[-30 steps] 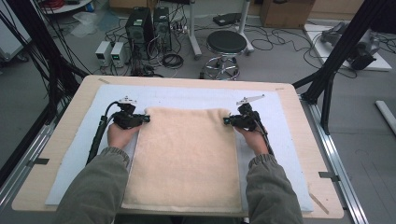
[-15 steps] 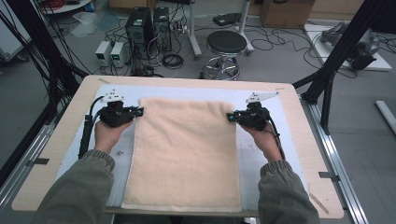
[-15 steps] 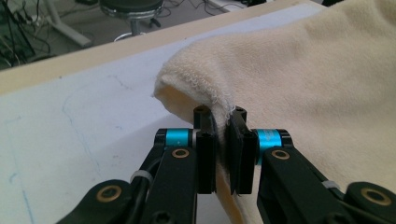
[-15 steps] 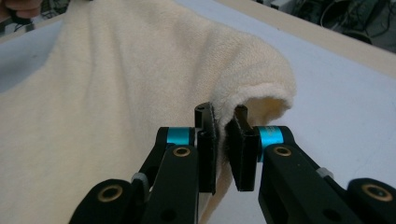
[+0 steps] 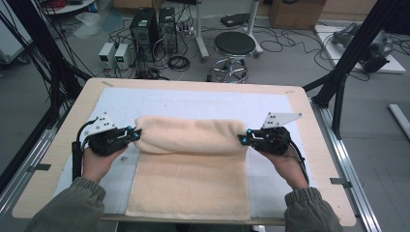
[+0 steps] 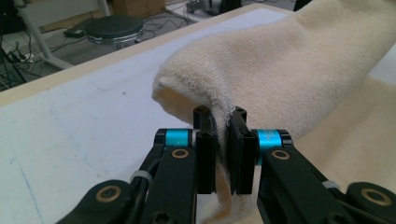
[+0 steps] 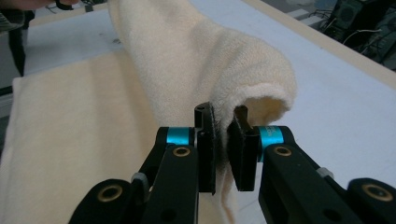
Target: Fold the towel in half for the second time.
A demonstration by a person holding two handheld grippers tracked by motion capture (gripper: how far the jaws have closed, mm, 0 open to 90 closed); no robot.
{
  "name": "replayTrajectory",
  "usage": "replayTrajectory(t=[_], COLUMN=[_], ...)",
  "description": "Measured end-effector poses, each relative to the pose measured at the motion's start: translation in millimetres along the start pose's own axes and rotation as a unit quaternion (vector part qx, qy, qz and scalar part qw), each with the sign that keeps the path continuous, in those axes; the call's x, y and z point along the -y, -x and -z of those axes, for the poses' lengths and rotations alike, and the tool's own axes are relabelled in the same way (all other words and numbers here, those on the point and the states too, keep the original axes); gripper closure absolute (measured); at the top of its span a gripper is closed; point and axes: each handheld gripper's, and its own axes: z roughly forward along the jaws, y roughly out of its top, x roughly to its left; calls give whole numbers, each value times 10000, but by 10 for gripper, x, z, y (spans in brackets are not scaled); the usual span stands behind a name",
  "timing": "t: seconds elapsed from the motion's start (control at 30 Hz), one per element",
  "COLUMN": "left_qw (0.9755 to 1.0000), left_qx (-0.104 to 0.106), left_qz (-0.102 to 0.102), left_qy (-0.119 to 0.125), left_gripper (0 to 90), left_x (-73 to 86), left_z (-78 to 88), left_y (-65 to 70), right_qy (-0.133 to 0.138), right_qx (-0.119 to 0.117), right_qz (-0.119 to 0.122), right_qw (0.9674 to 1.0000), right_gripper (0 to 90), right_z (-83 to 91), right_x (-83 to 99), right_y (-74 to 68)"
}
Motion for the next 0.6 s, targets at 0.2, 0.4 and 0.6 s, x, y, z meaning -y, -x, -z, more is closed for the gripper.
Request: replayTrajectory(t=[0.2, 0.4, 0.6], left_qw=[9995, 9980, 9963], left_qx=[205, 414, 484], left_qz=[-129, -136, -53], left_qy=[-199, -460, -706], left_gripper=[824, 809, 778], left_x=[247, 429, 566], left_z=[117, 179, 251], left_y=[199, 315, 325], right_qy=[-140, -299, -497], right_qx=[-105, -227, -242], right_qz=[42, -101, -207], right_qw=[9998, 9992, 9983], right_gripper=[826, 822, 792], right_z=[31, -5, -73], right_x=[257, 540, 733], right_y=[-232, -358, -410])
